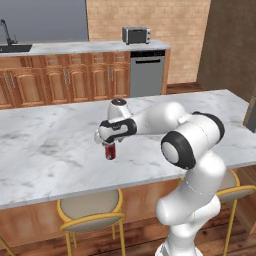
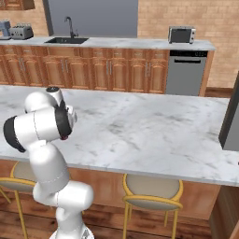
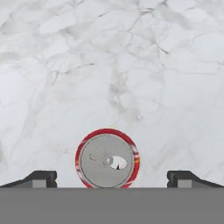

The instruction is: Four empty soda cans are scattered around the kitchen. Gather all the cans and cluster them next to the stove for recycling.

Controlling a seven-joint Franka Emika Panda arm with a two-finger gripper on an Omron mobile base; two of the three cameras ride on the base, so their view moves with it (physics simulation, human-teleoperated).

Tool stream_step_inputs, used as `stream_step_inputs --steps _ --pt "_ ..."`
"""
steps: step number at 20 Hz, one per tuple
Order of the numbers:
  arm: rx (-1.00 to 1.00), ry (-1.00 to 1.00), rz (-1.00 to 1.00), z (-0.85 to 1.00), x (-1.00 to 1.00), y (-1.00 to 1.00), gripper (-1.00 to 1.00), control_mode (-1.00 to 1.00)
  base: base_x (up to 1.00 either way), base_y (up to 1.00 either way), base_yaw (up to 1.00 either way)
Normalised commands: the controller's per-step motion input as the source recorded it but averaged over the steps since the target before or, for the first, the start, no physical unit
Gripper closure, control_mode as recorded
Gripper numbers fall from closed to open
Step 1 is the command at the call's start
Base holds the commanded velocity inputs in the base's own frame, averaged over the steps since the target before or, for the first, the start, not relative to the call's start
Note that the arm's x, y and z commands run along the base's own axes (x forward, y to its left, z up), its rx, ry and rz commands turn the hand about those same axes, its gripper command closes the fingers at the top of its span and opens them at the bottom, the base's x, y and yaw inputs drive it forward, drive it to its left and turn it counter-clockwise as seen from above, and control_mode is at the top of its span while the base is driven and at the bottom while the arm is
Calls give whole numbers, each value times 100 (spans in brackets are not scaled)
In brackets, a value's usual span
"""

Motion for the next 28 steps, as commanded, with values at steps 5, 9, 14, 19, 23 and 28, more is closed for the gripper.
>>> stream_step_inputs --steps 5,9,14,19,23,28 --pt "0 6 0 -23 14 5 -100 -100 0 0 0" --pt "0 6 0 -23 15 9 -100 -100 0 0 0" --pt "0 5 0 -23 14 8 -100 -100 0 0 0" --pt "0 2 0 -16 5 5 100 -100 0 0 0" --pt "0 -1 -2 0 -19 -17 100 -100 0 0 0" --pt "1 -6 -2 9 -31 -25 100 -100 0 0 0"
